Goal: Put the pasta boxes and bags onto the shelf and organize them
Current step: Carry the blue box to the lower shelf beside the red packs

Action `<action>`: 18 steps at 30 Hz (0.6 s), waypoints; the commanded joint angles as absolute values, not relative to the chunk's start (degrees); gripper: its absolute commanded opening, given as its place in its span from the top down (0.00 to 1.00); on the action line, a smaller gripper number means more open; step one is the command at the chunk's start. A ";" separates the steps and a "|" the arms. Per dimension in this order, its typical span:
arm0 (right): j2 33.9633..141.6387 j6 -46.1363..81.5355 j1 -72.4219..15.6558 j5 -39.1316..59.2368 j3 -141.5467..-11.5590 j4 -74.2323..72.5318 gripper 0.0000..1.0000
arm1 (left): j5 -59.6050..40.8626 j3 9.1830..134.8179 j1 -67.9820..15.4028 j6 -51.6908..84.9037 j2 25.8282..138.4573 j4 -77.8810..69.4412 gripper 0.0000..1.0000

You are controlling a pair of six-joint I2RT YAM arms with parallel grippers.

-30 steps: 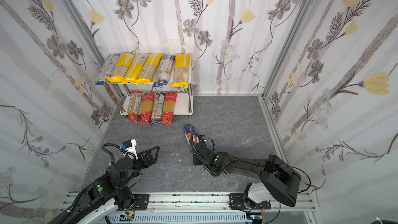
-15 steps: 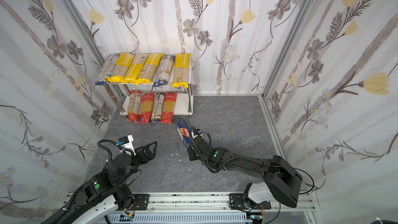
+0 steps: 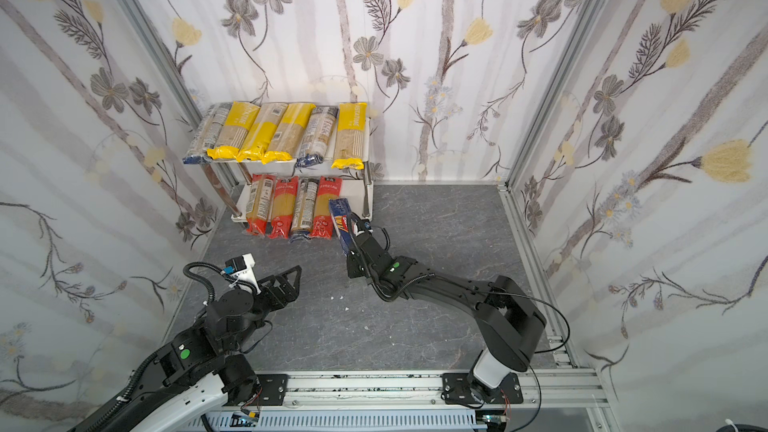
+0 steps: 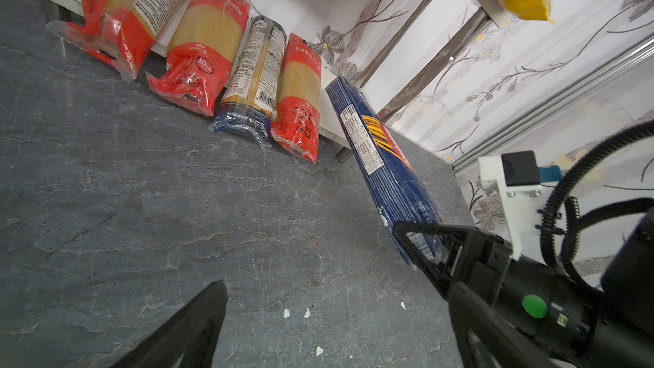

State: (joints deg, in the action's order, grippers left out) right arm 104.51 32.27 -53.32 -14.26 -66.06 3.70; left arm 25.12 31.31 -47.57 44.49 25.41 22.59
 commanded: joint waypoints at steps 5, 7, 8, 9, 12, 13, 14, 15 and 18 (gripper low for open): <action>116.27 30.14 -52.40 -24.78 -77.98 -3.31 0.82 | 22.30 32.32 -47.45 45.71 25.48 22.68 0.00; 119.89 30.15 -52.08 -26.26 -81.57 -2.04 0.82 | 22.90 32.25 -47.45 45.50 24.60 22.68 0.00; 121.75 30.38 -52.05 -28.13 -83.71 -1.24 0.82 | 23.34 32.27 -47.41 45.27 24.23 22.68 0.00; 123.14 30.57 -52.05 -29.21 -85.13 -0.60 0.82 | 23.61 32.34 -47.49 45.06 24.09 22.68 0.00; 126.13 30.75 -51.71 -31.60 -88.79 0.17 0.80 | 23.91 33.61 -47.42 44.19 24.46 22.68 0.00; 127.04 30.94 -51.53 -32.12 -90.00 0.66 0.79 | 23.90 34.22 -47.43 43.78 24.80 22.67 0.00; 128.10 31.48 -51.27 -33.21 -91.54 1.72 0.78 | 23.96 34.87 -47.46 43.18 25.25 22.64 0.00; 129.07 31.51 -50.96 -33.40 -92.86 2.41 0.78 | 24.13 35.50 -47.39 42.58 25.71 22.64 0.00; 132.84 32.36 -49.69 -32.92 -98.33 6.29 0.78 | 25.17 37.05 -47.37 40.78 27.27 22.59 0.00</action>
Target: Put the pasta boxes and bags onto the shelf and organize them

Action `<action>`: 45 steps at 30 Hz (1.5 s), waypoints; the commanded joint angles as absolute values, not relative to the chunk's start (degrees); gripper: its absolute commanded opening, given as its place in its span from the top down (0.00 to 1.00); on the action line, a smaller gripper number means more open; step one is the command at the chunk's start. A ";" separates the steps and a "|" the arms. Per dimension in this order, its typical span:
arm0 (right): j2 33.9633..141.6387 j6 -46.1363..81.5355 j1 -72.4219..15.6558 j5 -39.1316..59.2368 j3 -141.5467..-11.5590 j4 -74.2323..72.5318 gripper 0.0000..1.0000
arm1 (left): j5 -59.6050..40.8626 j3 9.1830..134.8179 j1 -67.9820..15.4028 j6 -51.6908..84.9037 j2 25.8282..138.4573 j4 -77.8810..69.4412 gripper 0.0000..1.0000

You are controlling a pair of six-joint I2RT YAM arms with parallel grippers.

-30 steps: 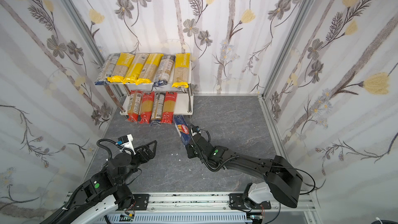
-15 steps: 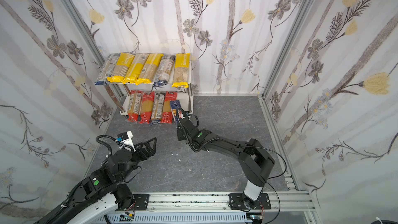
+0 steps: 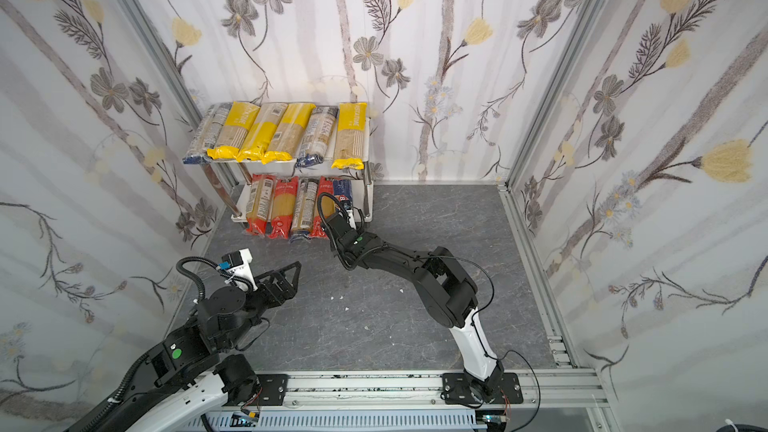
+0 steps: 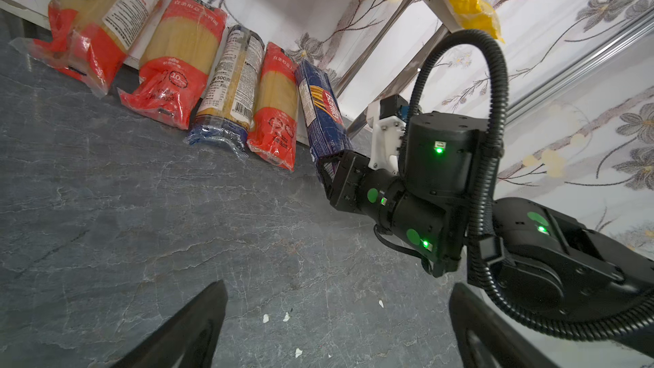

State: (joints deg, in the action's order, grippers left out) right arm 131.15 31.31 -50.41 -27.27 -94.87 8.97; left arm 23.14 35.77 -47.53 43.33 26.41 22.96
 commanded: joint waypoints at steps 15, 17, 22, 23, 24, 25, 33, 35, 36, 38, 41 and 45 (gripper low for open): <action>142.60 32.34 -47.37 -26.56 -110.52 12.31 0.13 | 27.60 37.87 -47.40 37.89 28.57 22.08 0.00; 142.17 32.04 -47.37 -26.43 -110.39 13.36 0.05 | 27.79 37.79 -47.41 37.40 28.48 21.69 0.00; 138.84 31.63 -47.37 -25.71 -108.05 16.27 0.00 | 28.43 37.48 -47.43 36.77 28.41 21.36 0.00; 137.47 31.49 -47.62 -25.79 -106.49 16.18 0.00 | 28.47 37.35 -47.39 36.74 28.39 21.32 0.00; 135.97 31.51 -48.00 -25.91 -104.96 16.16 0.00 | 28.47 37.27 -47.45 36.92 28.32 21.27 0.00; 134.23 31.57 -48.65 -26.34 -103.31 16.18 0.00 | 28.31 37.04 -47.46 36.99 28.22 21.27 0.00; 118.63 32.51 -52.92 -25.06 -86.55 15.99 0.00 | 26.73 34.39 -47.39 38.09 32.30 21.09 0.00; 113.05 32.95 -52.98 -24.50 -79.91 15.19 0.00 | 28.97 32.49 -47.54 40.43 33.65 20.71 0.00; 110.85 33.43 -53.00 -25.40 -77.42 15.42 0.00 | 30.22 31.51 -47.48 41.41 34.21 20.38 0.00; 106.04 34.52 -52.86 -27.59 -72.07 17.09 0.00 | 31.48 29.59 -47.56 43.79 35.77 19.51 0.00; 99.44 35.86 -52.31 -28.82 -64.96 18.60 0.00 | 30.39 26.76 -47.47 45.34 37.01 17.01 0.00; 89.90 37.07 -49.81 -28.12 -55.60 18.05 0.00 | 30.83 23.10 -47.52 44.00 38.51 14.32 0.00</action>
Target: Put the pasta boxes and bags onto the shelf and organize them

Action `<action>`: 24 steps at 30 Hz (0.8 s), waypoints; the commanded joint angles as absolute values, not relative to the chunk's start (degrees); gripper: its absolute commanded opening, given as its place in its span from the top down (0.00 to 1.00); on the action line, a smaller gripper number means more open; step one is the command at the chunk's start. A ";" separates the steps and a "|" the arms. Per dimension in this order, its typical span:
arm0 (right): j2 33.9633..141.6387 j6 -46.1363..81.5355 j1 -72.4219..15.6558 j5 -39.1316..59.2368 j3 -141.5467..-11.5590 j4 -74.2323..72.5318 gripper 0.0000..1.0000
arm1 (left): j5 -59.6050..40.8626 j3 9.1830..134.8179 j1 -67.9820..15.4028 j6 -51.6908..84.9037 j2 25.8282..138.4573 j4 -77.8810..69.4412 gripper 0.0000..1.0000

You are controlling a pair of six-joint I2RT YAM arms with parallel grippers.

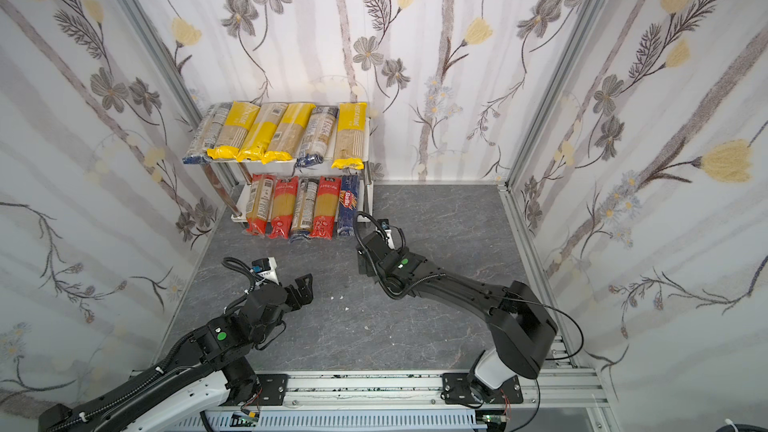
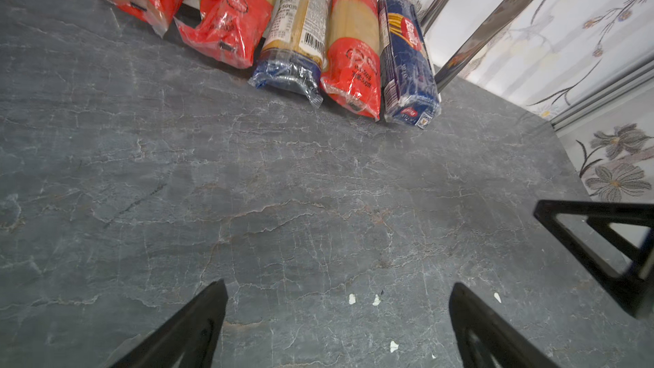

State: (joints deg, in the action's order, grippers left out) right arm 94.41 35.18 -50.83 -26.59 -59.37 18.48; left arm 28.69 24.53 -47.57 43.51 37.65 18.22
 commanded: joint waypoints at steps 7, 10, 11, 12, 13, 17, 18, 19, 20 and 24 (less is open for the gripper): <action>77.88 34.27 -42.99 -28.54 -45.49 17.31 0.00 | 36.00 23.18 -47.31 38.60 53.14 9.52 0.00; 74.04 31.60 -37.76 -29.23 -44.32 18.30 0.00 | 31.65 24.35 -45.42 31.98 57.46 4.59 0.00; 72.97 30.88 -35.40 -30.31 -44.06 18.74 0.00 | 32.28 24.97 -44.49 31.35 58.67 4.12 0.00; 71.79 30.00 -32.68 -30.60 -43.75 18.89 0.00 | 32.17 25.68 -43.28 30.73 59.63 3.62 0.00; 70.83 29.22 -30.35 -30.06 -43.60 18.88 0.00 | 31.60 26.12 -42.13 29.85 60.20 2.86 0.00; 66.07 24.67 -21.80 -26.10 -38.62 15.57 0.00 | 29.18 27.65 -37.31 24.83 60.86 -1.24 0.00; 64.99 23.59 -19.91 -25.09 -37.36 14.53 0.00 | 29.86 28.33 -36.32 22.76 61.16 -1.98 0.00; 63.95 22.51 -18.53 -24.23 -36.22 13.59 0.00 | 30.69 29.11 -35.58 20.72 61.64 -2.32 0.00; 62.95 20.38 -16.99 -22.84 -34.64 11.80 0.00 | 31.86 30.15 -34.31 19.13 62.52 -2.58 0.00; 60.83 15.26 -10.35 -17.53 -29.56 2.79 0.00 | 35.41 29.89 -27.70 12.60 68.99 -9.97 0.00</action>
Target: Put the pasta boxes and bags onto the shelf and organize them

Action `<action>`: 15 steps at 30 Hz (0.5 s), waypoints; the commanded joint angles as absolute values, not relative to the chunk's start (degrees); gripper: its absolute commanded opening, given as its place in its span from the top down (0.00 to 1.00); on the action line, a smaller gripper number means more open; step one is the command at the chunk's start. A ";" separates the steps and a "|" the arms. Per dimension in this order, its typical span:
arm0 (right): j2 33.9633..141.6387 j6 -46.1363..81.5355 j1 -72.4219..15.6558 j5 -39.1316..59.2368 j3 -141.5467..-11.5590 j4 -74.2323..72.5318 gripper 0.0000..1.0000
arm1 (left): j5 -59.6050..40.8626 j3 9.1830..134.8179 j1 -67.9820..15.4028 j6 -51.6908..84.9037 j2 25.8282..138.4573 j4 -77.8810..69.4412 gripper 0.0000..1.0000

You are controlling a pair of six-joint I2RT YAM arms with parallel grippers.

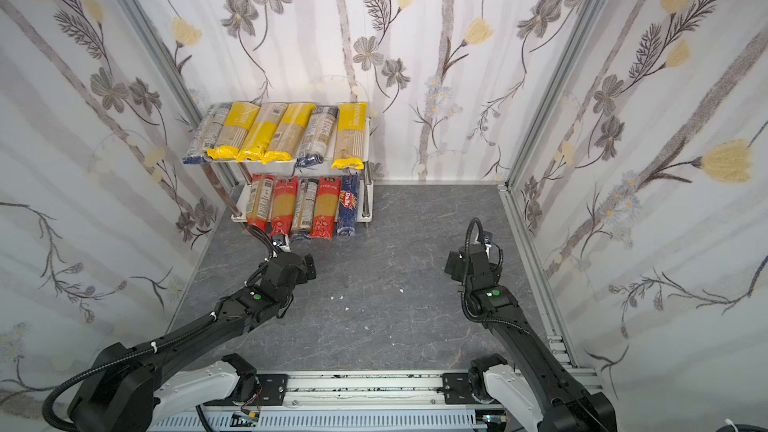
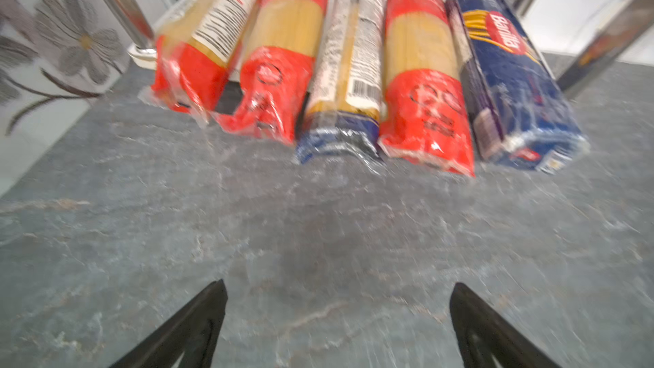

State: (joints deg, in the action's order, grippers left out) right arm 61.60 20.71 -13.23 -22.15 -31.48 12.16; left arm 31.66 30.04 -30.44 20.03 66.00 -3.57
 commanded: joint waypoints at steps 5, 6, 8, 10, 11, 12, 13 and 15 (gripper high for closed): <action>61.53 13.01 -7.30 -14.28 -27.30 -3.40 0.00 | 33.08 30.19 -24.36 4.63 75.36 -19.52 0.00; 61.92 12.42 -7.29 -13.89 -26.75 -4.71 0.00 | 31.94 30.17 -23.82 3.42 76.50 -20.73 0.00; 63.02 11.30 -7.03 -13.17 -25.54 -7.02 0.00 | 28.41 28.48 -22.22 1.66 78.24 -23.92 0.00; 64.17 9.76 -6.37 -12.24 -24.71 -8.68 0.00 | 24.96 25.10 -20.66 1.00 79.12 -28.63 0.00; 64.81 9.71 -5.66 -12.04 -24.31 -9.61 0.00 | 24.56 23.13 -19.96 0.09 79.33 -31.09 0.00; 65.39 9.85 -4.90 -11.46 -24.23 -10.26 0.00 | 25.42 22.80 -19.81 0.58 78.56 -30.93 0.00; 65.68 10.17 -4.39 -10.57 -24.03 -11.36 0.00 | 24.27 21.97 -19.39 0.31 77.55 -31.93 0.00; 66.63 9.81 -4.07 -10.37 -23.57 -13.71 0.00 | 22.46 19.53 -18.34 0.10 74.90 -36.35 0.00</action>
State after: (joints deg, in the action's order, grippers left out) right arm 65.71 11.44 -4.38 -12.23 -23.92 -6.59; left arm 25.61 21.19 -19.18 2.26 77.06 -26.04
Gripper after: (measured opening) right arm 0.996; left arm 0.997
